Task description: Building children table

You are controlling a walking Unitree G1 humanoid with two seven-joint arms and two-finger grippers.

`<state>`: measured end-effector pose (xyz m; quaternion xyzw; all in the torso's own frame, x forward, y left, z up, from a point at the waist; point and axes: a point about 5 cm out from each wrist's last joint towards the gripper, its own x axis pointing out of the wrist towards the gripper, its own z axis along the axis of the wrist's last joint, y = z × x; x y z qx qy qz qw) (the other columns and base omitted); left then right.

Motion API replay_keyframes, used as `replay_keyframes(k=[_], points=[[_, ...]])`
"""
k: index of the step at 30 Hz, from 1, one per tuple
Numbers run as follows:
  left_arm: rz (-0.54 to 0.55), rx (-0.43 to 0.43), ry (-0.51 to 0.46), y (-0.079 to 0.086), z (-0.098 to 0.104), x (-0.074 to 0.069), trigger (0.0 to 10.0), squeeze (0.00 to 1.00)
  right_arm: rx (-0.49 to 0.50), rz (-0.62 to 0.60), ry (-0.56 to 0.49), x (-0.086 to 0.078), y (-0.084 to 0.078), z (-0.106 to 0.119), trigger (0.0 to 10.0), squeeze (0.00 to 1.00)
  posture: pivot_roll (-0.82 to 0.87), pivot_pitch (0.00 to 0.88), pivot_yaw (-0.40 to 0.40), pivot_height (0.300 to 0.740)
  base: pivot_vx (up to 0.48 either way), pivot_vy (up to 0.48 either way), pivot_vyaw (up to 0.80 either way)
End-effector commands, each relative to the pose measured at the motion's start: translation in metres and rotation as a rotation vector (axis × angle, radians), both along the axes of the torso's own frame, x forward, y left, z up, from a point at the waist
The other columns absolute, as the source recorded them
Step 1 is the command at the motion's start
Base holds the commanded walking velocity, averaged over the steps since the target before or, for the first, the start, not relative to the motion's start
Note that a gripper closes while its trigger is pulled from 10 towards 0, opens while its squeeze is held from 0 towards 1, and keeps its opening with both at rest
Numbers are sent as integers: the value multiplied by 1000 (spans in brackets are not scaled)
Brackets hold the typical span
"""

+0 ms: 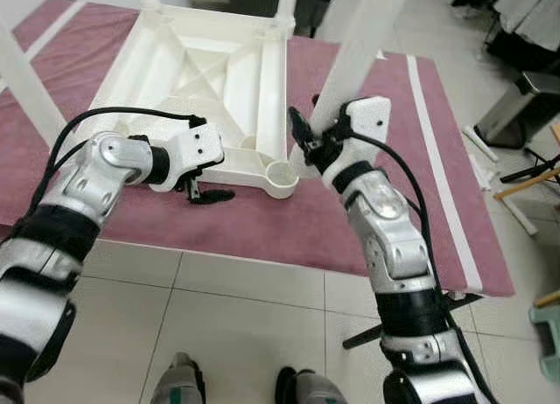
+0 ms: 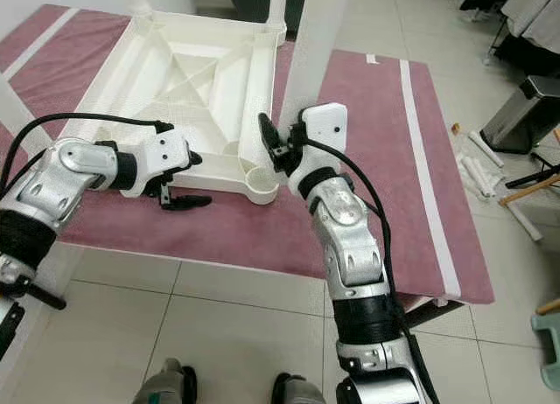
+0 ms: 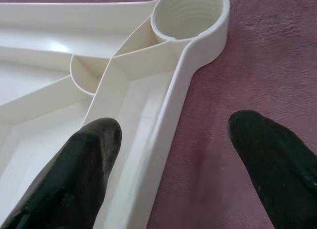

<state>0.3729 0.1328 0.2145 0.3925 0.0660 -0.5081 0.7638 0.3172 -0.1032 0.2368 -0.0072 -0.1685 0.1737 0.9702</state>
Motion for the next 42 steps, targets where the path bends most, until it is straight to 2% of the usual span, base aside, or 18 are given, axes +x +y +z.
replay_keyframes(k=[1, 5, 6, 7, 8, 9, 10, 16, 24, 32, 33, 36, 42], points=[[16, 18, -23, -1, -2, 5, 10000, 0, 12, -18, -9, -5, -5, 2, 10000, 0, 19, 194, -12, 740, 0, 0, 0], [26, 18, -27, -1, -1, 8, 10000, 0, 13, -23, -4, -7, -6, 1, 10000, 0, 9, 197, -6, 740, 0, 0, 0], [26, 25, -22, -1, -3, 9, 8039, 0, 15, -27, -3, -8, -6, 1, 10000, 0, 1, 201, -2, 740, 0, 0, 0], [24, 32, -13, -1, -5, 9, 6941, 0, 17, -30, -1, -9, -6, 1, 10000, 0, -4, 202, 1, 740, 0, 0, 0], [16, 43, -5, 0, -8, 9, 4824, 0, 18, -33, 0, -10, -6, 1, 10000, 0, -4, 202, 1, 740, 0, 0, 0], [-1, 55, 11, 0, -12, 8, 1490, 0, 19, -37, 0, -11, -6, 1, 10000, 0, -7, 203, 3, 740, 0, 0, 0], [-13, 60, 19, 1, -14, 7, 0, 0, 20, -40, 0, -11, -7, 1, 10000, 0, -7, 203, 3, 740, 0, 0, 0], [-34, 86, 26, 2, -24, 6, 0, 0, 18, -46, 4, -12, -9, 1, 10000, 0, 3, 205, -6, 740, 0, 0, 0], [-46, 93, 5, 4, -23, 6, 0, 0, 18, -30, 3, -10, -5, 3, 10000, 0, 12, 202, -13, 740, 0, 0, 0], [-143, 173, -52, 10, -21, 1, 0, 0, 17, -27, 5, -11, -4, 3, 10000, 0, 13, 198, -15, 740, 0, 0, 0], [-208, 200, -100, 12, -11, -1, 0, 0, 17, -27, 6, -10, -4, 3, 10000, 0, 21, 194, -17, 740, 0, 0, 0], [-229, 205, -119, 12, -6, -2, 0, 0, 18, -26, 6, -10, -4, 3, 10000, 0, 21, 194, -17, 740, 0, 0, 0], [-353, 209, -197, 13, 28, -10, 0, 0, 18, -21, 6, -9, -3, 2, 10000, 0, 36, 183, -21, 740, 0, 0, 0]])
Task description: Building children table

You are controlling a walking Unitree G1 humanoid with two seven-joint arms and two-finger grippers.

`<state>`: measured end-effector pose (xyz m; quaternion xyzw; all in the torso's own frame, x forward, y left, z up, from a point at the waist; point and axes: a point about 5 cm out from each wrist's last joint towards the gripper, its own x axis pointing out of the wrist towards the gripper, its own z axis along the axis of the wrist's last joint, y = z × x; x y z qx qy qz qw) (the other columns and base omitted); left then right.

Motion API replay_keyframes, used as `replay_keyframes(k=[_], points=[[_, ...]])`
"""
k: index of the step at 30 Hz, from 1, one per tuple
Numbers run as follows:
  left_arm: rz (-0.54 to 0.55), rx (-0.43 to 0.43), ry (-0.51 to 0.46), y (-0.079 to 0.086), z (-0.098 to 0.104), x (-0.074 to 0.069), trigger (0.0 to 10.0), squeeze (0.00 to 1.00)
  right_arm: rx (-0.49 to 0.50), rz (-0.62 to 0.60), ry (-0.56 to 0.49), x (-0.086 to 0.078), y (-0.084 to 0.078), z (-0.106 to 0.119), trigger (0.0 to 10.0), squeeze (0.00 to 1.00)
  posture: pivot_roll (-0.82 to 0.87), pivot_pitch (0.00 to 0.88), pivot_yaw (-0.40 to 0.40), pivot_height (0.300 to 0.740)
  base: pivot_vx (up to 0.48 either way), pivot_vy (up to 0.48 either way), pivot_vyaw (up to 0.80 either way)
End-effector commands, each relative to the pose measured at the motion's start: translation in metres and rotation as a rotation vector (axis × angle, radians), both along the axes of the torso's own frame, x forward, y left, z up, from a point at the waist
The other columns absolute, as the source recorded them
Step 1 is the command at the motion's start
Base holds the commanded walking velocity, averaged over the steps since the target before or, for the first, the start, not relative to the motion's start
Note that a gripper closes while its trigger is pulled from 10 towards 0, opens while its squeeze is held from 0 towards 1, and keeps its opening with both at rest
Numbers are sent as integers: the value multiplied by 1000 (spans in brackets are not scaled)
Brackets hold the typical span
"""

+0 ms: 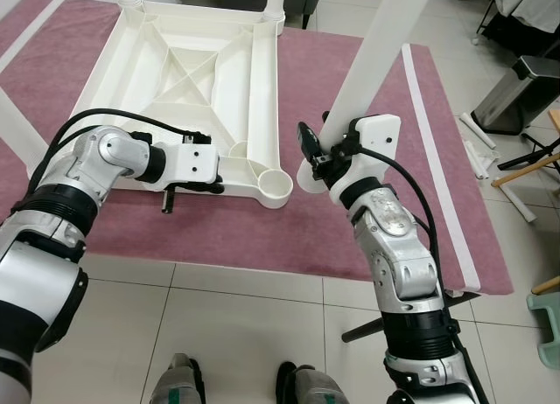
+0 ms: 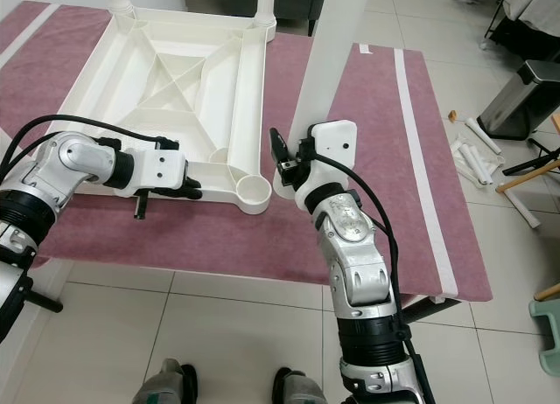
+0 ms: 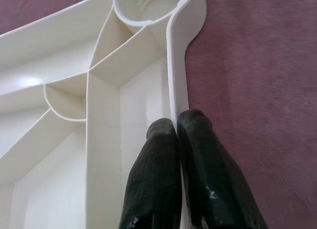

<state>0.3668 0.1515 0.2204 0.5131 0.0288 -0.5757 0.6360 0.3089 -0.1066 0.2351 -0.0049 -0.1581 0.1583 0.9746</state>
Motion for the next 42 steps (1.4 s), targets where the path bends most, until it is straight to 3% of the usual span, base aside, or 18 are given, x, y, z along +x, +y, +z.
replay_keyframes(k=[1, 4, 10, 15, 21, 22, 23, 24, 26, 27, 28, 35, 42], points=[[-85, -36, -72, -5, 23, -4, 0, 0, 12, 9, -16, -1, 0, 4, 10000, 0, 36, 183, -21, 740, 0, 0, 0], [-172, -40, -88, -5, 37, -16, 0, 0, 12, 13, -14, 0, 1, 3, 10000, 0, 41, 179, -23, 740, 0, 0, 0], [-229, -48, -98, -5, 45, -27, 0, 0, 11, 15, -12, 0, 1, 3, 10000, 0, 45, 179, -26, 740, 0, 0, 0], [-234, -88, -35, -14, 19, -44, 0, 0, 25, 35, -15, 0, 5, 5, 10000, 0, 61, 182, -32, 740, 0, 0, 0], [-164, -139, -19, -23, 0, -41, 0, 0, 38, 61, -22, -3, 9, 8, 10000, 0, 62, 185, -40, 740, 0, 0, 0], [-102, -165, -28, -28, -9, -35, 0, 0, 39, 80, -25, -5, 10, 10, 10000, 0, 62, 186, -44, 740, 0, 0, 0], [-33, -199, -50, -33, -16, -28, 1059, 0, 33, 108, -22, -9, 11, 12, 10000, 0, 55, 189, -46, 740, 0, 0, 0], [-33, -199, -50, -33, -16, -28, 1059, 0, 33, 108, -22, -9, 11, 12, 10000, 0, 55, 189, -46, 740, 0, 0, 0], [48, -230, -72, -39, -23, -22, 2392, 0, 11, 145, -12, -17, 10, 13, 10000, 0, 51, 190, -47, 740, 0, 0, 0], [57, -233, -75, -40, -23, -22, 2392, 0, 1, 153, -7, -19, 9, 12, 10000, 0, 51, 190, -47, 740, 0, 0, 0], [73, -235, -80, -37, -22, -21, 10000, 0, -19, 177, 15, -26, 7, 8, 10000, 0, 40, 195, -41, 740, 0, 0, 0], [132, -276, -95, -30, -17, -23, 10000, 0, -66, 260, 94, -47, 1, -13, 10000, 0, 27, 198, -32, 740, 0, 0, 0], [148, -324, -79, -35, -17, -25, 10000, 0, -58, 232, 117, -35, -1, -23, 10000, 0, 33, 203, -19, 740, 0, 0, 0]])
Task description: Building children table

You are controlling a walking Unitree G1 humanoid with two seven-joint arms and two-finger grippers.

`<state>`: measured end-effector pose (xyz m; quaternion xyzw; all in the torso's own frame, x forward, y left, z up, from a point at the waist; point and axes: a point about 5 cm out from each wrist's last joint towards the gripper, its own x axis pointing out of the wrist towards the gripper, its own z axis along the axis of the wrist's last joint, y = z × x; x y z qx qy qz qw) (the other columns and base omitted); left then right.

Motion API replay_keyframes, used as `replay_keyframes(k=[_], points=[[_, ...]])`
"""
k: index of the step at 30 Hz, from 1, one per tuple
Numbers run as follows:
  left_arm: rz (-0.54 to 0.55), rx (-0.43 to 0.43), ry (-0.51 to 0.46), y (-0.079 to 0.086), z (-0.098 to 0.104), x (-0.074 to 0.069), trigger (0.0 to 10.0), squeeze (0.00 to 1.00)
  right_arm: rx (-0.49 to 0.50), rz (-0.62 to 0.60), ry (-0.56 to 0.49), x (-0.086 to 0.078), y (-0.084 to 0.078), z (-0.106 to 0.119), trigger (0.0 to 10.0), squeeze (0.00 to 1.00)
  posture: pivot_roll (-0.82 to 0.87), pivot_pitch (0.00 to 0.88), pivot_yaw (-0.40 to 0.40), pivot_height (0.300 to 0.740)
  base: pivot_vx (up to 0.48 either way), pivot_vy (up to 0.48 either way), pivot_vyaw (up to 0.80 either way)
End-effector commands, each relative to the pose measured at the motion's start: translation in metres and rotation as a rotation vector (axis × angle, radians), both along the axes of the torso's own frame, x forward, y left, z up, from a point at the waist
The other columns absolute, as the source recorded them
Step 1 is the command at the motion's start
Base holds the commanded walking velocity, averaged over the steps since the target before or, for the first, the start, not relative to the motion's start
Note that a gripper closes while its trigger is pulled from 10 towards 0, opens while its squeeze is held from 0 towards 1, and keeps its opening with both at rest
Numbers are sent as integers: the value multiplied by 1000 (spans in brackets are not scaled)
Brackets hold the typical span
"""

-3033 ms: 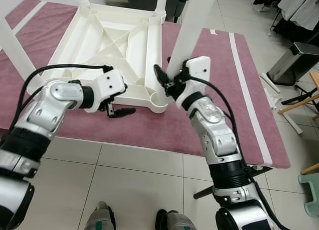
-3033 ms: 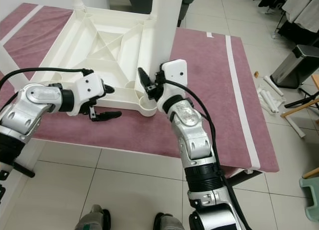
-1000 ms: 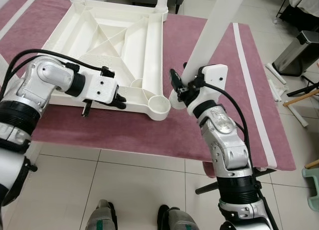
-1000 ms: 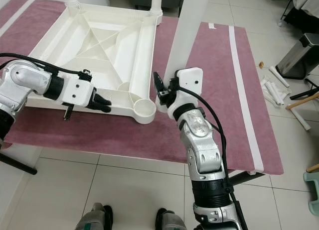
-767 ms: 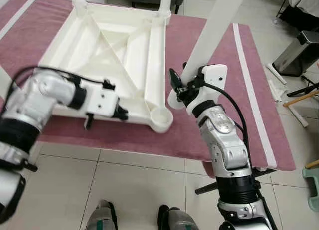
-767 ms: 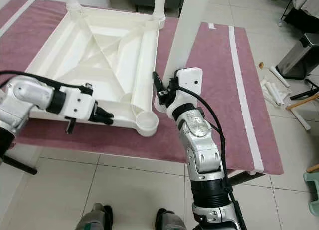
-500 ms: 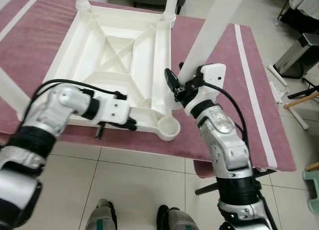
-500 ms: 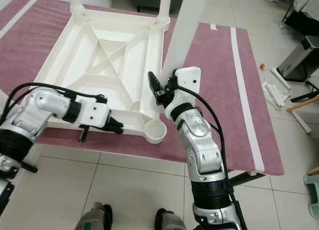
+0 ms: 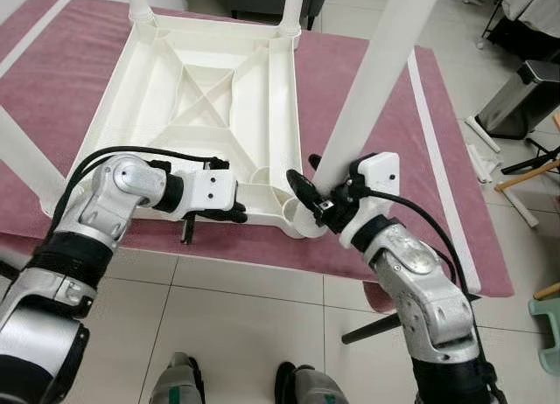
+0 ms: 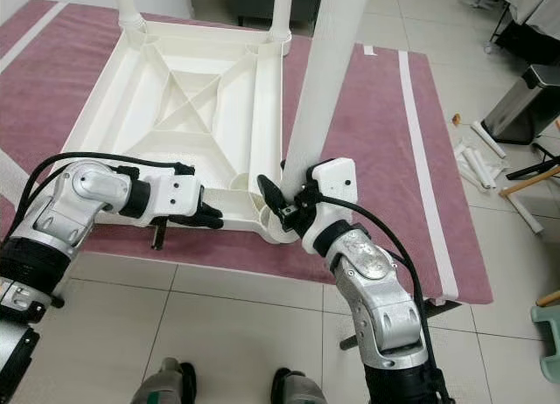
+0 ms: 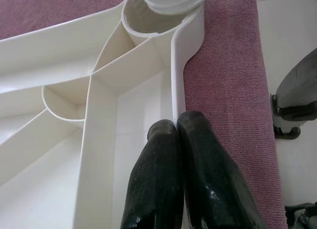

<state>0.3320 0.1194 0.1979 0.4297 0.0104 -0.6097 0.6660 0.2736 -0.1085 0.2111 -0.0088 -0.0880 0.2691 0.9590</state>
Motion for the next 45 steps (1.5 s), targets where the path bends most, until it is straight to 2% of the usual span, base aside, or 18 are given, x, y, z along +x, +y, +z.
replay_keyframes(k=[1, 6, 11, 12, 20, 26, 34, 37, 39, 40, 41, 42, 45], points=[[193, -157, -167, -3, 5, 9, 10000, 0, 22, 21, -17, 1, 3, 1, 10000, 0, 33, 203, -19, 740, 0, 0, 0], [197, -161, -151, -2, 4, 6, 10000, 0, 70, 94, -37, -1, 13, 0, 10000, 0, 45, 207, -12, 740, 0, 0, 0], [201, -164, -141, -2, 4, 5, 10000, 0, 36, 78, -57, 1, 15, -4, 10000, 0, 49, 209, -12, 740, 0, 0, 0], [204, -165, -137, -2, 3, 4, 10000, 0, -5, 48, -81, 3, 13, -6, 10000, 0, 50, 210, -11, 740, 0, 0, 0], [208, -166, -129, -1, 3, 3, 10000, 0, -46, 8, -113, 4, 7, -9, 10000, 0, 46, 212, -7, 740, 0, 0, 0], [211, -157, -123, 1, 2, 3, 10000, 0, -46, -56, -101, 2, -3, -16, 10000, 0, 38, 215, 4, 740, 0, 0, 0], [208, -146, -118, 2, 2, 3, 10000, 0, -28, -81, -82, 2, -5, -19, 10000, 0, 41, 214, 6, 740, 0, 0, 0], [209, -186, -114, 1, 6, 3, 10000, 0, -18, -70, -79, 2, -4, -19, 10000, 0, 45, 212, 7, 740, 0, 0, 0], [204, -333, -91, -4, 22, 3, 10000, 0, -9, -53, -84, 2, -1, -17, 10000, 0, 46, 209, 5, 740, 0, 0, 0], [204, -333, -91, -4, 22, 3, 10000, 0, -9, -53, -84, 2, -1, -17, 10000, 0, 46, 209, 5, 740, 0, 0, 0], [200, -382, -77, -5, 29, 2, 10000, 0, -4, -50, -85, 3, -1, -16, 10000, 0, 47, 208, 3, 740, 0, 0, 0], [181, -368, -75, -3, 29, 1, 10000, 1000, -2, -49, -86, 4, 0, -16, 10000, 0, 52, 204, 0, 740, 0, 0, 0], [160, -323, -78, -1, 26, 0, 10000, 1000, -1, -50, -87, 5, 0, -16, 10000, 0, 52, 204, 0, 740, 0, 0, 0]])
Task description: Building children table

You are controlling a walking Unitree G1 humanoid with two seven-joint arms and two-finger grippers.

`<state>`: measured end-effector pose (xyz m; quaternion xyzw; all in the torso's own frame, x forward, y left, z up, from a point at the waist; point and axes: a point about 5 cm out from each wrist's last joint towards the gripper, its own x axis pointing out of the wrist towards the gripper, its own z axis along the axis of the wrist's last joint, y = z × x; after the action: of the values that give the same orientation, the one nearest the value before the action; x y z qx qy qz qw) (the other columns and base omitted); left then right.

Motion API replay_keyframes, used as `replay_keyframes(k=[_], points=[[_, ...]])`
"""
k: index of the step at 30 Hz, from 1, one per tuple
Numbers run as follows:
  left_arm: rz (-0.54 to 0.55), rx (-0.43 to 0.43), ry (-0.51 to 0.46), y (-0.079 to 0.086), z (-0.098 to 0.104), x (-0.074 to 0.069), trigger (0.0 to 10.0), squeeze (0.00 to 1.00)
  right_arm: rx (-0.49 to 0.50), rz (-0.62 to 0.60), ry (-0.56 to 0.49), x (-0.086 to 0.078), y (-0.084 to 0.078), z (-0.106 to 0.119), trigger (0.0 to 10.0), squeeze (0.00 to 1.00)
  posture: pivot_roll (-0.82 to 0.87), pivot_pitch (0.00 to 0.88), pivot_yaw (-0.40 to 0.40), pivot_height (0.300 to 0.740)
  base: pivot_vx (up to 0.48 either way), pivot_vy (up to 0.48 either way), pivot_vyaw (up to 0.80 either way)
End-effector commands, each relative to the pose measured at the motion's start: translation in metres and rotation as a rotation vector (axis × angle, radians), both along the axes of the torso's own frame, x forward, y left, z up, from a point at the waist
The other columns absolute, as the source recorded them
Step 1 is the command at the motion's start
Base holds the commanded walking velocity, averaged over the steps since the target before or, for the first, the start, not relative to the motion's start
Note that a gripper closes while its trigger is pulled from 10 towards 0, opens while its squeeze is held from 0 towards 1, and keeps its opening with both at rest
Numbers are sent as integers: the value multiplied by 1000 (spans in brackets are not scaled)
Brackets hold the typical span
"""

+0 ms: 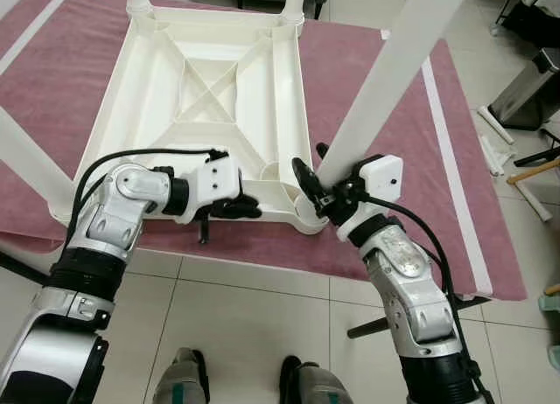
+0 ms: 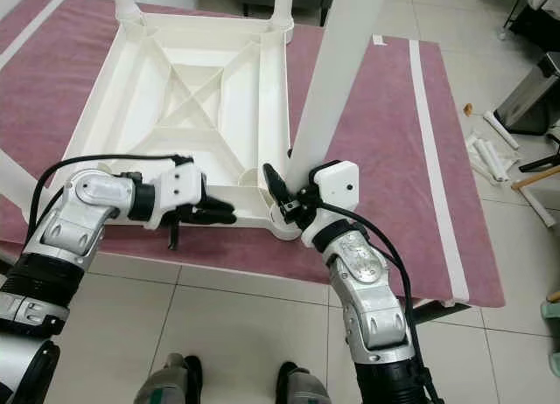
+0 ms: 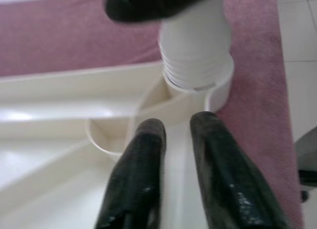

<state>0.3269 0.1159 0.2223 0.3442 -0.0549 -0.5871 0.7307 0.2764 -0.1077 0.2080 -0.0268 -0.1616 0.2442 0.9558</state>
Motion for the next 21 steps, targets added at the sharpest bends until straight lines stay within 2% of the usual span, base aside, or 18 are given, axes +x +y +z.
replay_keyframes(k=[1, 5, 6, 9, 12, 14, 20, 21], points=[[107, -50, -77, 4, -2, 3, 10000, 1000, -8, 0, 66, 2, -1, -13, 10000, 0, 54, 203, -1, 740, 0, 0, 0], [58, -42, -36, 4, -7, -5, 10000, 1000, -5, 2, 69, 2, -1, -13, 10000, 0, 54, 203, -1, 740, 0, 0, 0], [16, -110, 17, -2, -3, -12, 10000, 0, 0, 1, 73, 3, -1, -14, 10000, 0, 53, 202, -2, 740, 0, 0, 0], [-16, -158, 47, -7, 1, -16, 10000, 0, 3, 0, 76, 3, -1, -14, 10000, 0, 53, 202, -1, 740, 0, 0, 0], [-73, -161, 77, -12, 1, -22, 10000, 0, 5, -2, 83, 3, -1, -16, 10000, 0, 53, 202, -1, 740, 0, 0, 0], [-126, -187, 128, -18, 2, -29, 10000, 0, -8, 22, 93, 4, 0, -17, 10000, 0, 54, 201, 3, 740, 0, 0, 0], [-147, -186, 143, -21, 2, -33, 10000, 0, -38, 63, 91, 4, 2, -16, 10000, 0, 54, 202, 4, 740, 0, 0, 0], [-147, -181, 143, -22, 2, -33, 10000, 0, -48, 97, 66, 6, 3, -9, 10000, 0, 55, 203, 3, 740, 0, 0, 0]])
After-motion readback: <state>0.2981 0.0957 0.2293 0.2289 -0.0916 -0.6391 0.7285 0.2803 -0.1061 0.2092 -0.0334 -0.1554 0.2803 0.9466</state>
